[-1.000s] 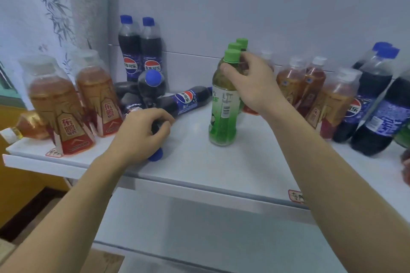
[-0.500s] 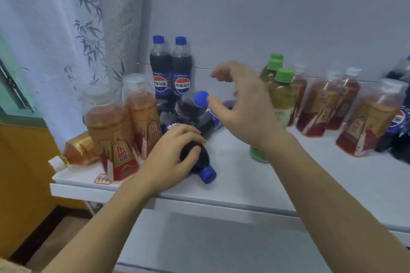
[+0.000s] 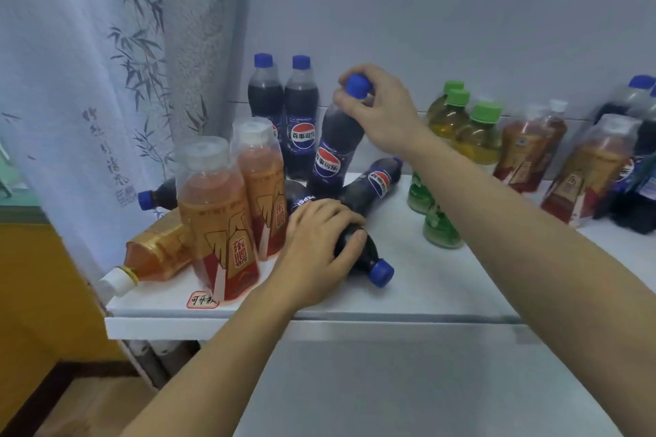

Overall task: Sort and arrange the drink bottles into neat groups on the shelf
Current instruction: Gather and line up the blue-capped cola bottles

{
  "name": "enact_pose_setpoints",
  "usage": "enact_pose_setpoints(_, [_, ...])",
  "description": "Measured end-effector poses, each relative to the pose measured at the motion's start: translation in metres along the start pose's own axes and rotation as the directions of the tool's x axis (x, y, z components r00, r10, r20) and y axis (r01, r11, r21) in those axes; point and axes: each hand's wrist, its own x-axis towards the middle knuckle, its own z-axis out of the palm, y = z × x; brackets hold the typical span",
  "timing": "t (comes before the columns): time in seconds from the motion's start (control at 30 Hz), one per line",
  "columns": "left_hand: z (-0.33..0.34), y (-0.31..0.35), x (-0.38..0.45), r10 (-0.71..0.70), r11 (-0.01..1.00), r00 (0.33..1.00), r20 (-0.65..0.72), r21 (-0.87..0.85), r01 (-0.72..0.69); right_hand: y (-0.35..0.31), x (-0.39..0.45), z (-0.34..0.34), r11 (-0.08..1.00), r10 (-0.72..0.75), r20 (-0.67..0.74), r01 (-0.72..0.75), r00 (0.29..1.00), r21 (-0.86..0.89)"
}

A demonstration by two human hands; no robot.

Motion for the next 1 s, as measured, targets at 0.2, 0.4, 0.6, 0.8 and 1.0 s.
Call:
enact_pose_setpoints(0.2, [-0.002, 0.002, -0.002, -0.029, 1.000, 0.999, 0.043, -0.009, 0.030, -0.008, 0.037, 0.016, 0.969, 0.099, 0.114, -0.070, 0.989, -0.238])
enact_pose_setpoints(0.4, [-0.006, 0.006, -0.005, -0.053, 0.998, 0.996, 0.073, -0.038, 0.056, -0.007, 0.039, 0.026, 0.951, 0.307, 0.144, -0.302, 0.941, -0.061])
enact_pose_setpoints(0.6, [-0.005, 0.003, -0.005, -0.047, 0.998, 0.997, 0.057, -0.046, 0.050, -0.006, -0.010, 0.017, 0.886, 0.160, -0.170, -0.217, 0.972, -0.410])
enact_pose_setpoints(0.8, [-0.001, 0.004, -0.007, -0.040, 0.999, 0.999, -0.021, -0.036, 0.039, 0.029, -0.062, 0.017, 0.460, 0.572, 0.061, -0.258, 0.818, -0.849])
enact_pose_setpoints(1.0, [0.000, 0.002, -0.008, -0.026, 1.000, 0.999, -0.048, -0.013, 0.026, 0.039, -0.061, 0.022, 0.554, 0.779, 0.125, -0.583, 0.614, -0.595])
